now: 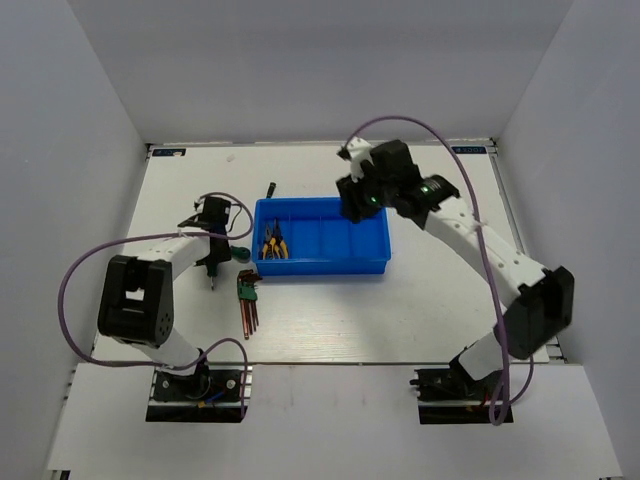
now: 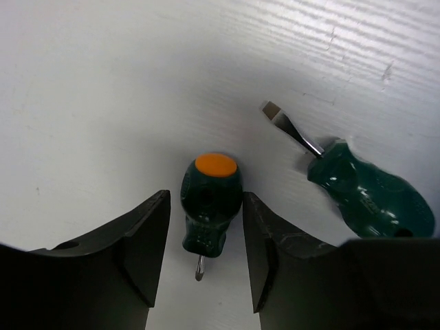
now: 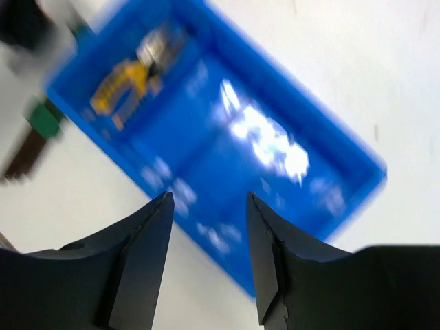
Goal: Sort the tools into containers
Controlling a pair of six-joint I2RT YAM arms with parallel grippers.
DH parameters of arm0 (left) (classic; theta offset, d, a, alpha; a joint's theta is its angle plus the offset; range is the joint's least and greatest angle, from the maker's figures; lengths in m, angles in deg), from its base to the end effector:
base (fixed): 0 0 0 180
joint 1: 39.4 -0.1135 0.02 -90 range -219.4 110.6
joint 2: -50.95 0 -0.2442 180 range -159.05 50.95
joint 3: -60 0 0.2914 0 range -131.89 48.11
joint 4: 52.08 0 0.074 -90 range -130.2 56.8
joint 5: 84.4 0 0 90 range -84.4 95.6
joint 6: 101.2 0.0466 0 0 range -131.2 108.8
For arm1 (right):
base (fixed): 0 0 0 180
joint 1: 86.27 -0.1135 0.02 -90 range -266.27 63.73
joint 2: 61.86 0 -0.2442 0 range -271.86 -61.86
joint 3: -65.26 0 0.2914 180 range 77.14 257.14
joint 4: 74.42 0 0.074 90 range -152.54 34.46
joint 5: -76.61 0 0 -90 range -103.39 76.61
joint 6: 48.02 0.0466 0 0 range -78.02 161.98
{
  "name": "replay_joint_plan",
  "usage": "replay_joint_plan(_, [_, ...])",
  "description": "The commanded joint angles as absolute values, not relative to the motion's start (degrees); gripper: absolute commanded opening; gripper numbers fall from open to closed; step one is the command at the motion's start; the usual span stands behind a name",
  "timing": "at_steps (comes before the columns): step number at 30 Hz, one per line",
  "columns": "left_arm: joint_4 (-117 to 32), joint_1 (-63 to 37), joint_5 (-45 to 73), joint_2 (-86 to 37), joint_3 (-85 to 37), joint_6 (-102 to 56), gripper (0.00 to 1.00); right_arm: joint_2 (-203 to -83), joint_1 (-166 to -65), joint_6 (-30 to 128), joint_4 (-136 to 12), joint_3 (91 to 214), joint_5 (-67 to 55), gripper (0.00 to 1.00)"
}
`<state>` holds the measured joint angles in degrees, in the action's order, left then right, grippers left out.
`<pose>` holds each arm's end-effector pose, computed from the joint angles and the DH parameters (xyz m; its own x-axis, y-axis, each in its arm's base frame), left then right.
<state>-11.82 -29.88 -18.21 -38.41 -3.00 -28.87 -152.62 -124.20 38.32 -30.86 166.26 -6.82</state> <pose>0.3233 -0.0351 0.1212 -0.8605 -0.1373 -0.4906 -0.2811 0.9310 0.2326 0.3205 0.2565 0.3434 -0.3886 -0.3832 -0.8379 -0.7123 0.7018 0.0094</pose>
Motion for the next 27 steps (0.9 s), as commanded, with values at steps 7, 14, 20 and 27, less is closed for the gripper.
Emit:
replay_joint_plan(7, [-10.0, -29.9, -19.7, -45.8, -7.0, -28.4, 0.44, -132.2, -116.3, 34.2, -28.6, 142.5, -2.8, 0.53])
replay_joint_plan(14, [-8.1, -29.4, -20.9, -40.6, -8.0, -28.4, 0.0, -124.5, -110.8, 34.7, -27.4, 137.1, -2.2, 0.52])
replay_joint_plan(20, [-6.9, -28.9, -15.3, -27.4, -8.7, -28.4, 0.0, -122.9, -108.2, 34.0, -25.0, 133.6, -2.4, 0.47])
replay_joint_plan(27, [-18.7, -28.9, 9.0, -18.5, -8.7, -27.2, 0.0, -121.9, -104.4, 33.2, -27.6, 125.7, -2.8, 0.0])
